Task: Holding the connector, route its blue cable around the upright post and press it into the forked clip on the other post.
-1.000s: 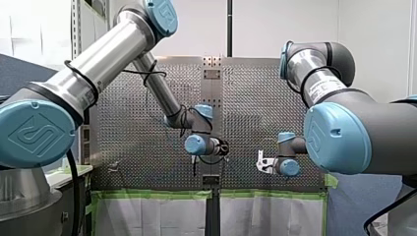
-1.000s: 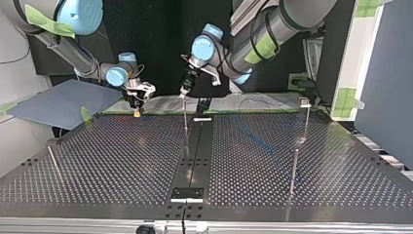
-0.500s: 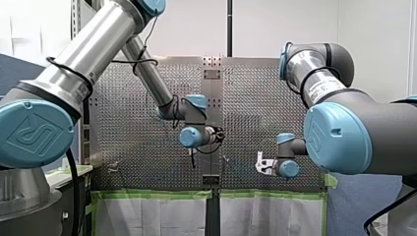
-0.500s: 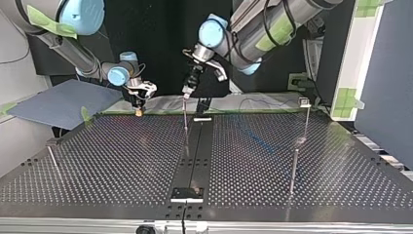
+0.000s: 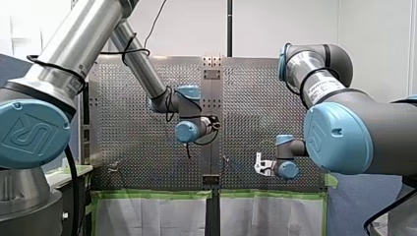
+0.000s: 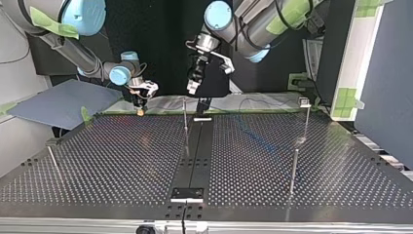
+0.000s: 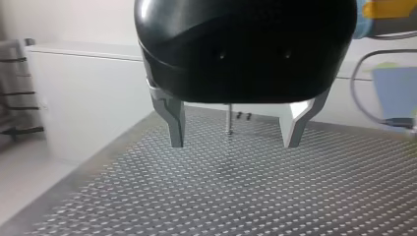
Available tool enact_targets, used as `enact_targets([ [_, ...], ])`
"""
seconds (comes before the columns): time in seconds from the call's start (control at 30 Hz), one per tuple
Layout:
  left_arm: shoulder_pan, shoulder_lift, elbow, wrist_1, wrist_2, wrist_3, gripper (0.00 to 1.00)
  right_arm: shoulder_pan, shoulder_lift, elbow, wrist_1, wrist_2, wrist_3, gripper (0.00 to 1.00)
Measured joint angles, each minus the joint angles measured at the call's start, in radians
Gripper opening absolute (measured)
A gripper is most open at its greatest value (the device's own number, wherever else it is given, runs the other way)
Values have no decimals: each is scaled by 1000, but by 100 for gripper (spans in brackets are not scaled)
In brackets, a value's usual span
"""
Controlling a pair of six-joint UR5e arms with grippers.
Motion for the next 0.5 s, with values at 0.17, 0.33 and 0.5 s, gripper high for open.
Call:
enact_targets([
  [0.17,-2,45,-45,21,-43,-31,95,-2,14,0,3,0,-7,0],
  [0.33,1,84,-84,7,-73,-56,95,-7,27,-2,2,1,-8,0],
  [0.5,3,122,-122,4,-76,-89,95,-9,28,-10,5,6,-10,0],
])
